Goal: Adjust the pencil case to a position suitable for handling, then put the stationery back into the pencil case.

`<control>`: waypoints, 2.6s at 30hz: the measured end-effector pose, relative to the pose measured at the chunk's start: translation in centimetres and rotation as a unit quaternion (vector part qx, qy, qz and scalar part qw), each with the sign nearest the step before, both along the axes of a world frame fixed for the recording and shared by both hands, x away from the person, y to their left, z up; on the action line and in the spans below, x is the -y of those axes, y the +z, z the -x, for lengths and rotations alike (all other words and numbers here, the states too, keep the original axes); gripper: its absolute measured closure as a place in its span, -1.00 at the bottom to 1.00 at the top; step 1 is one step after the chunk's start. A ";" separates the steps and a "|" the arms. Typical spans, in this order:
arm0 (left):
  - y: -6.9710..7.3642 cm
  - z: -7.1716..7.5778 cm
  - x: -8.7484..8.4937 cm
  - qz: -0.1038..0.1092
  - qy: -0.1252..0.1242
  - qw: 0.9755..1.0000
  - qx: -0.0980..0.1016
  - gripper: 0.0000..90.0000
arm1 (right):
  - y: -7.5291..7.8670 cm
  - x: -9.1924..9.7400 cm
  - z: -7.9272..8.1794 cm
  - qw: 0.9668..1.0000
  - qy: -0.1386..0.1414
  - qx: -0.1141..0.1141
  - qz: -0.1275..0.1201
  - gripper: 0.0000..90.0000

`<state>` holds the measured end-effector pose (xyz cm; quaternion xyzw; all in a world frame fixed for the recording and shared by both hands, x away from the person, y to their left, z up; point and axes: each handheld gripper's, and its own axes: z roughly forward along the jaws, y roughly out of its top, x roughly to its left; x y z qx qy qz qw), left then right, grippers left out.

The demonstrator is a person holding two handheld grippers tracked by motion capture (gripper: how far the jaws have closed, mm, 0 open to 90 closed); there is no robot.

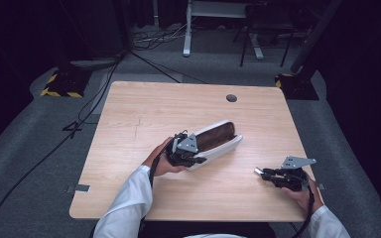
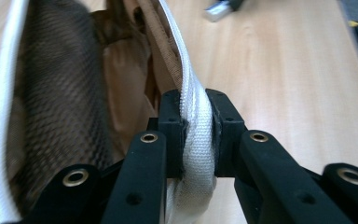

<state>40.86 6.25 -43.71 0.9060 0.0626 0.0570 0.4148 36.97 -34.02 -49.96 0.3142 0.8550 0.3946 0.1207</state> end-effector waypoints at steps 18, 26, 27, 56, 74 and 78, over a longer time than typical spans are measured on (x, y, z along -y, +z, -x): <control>0.5 2.8 -3.7 0.002 0.080 0.997 0.016 -0.08 | 0.0 0.5 -0.2 1.000 -0.013 -0.002 -0.001 0.63; -1.2 4.1 -6.4 -0.002 0.180 0.984 0.009 -0.51 | 0.0 0.6 -0.4 1.000 -0.019 -0.002 -0.004 0.63; -1.5 4.3 -6.8 -0.006 0.187 0.982 0.007 -0.56 | 0.0 0.6 -0.3 1.000 -0.021 -0.002 -0.003 0.63; -6.7 6.5 -10.5 -0.034 0.265 0.962 -0.050 -0.66 | 2.4 2.2 -1.0 0.998 -0.040 0.031 -0.042 0.63; -6.7 6.3 -10.5 -0.032 0.259 0.964 -0.053 -0.67 | 5.9 2.9 -1.5 0.994 -0.049 0.085 -0.054 0.63; -6.7 6.3 -10.5 -0.031 0.258 0.964 -0.053 -0.68 | 6.7 3.0 -1.8 0.992 -0.053 0.098 -0.056 0.63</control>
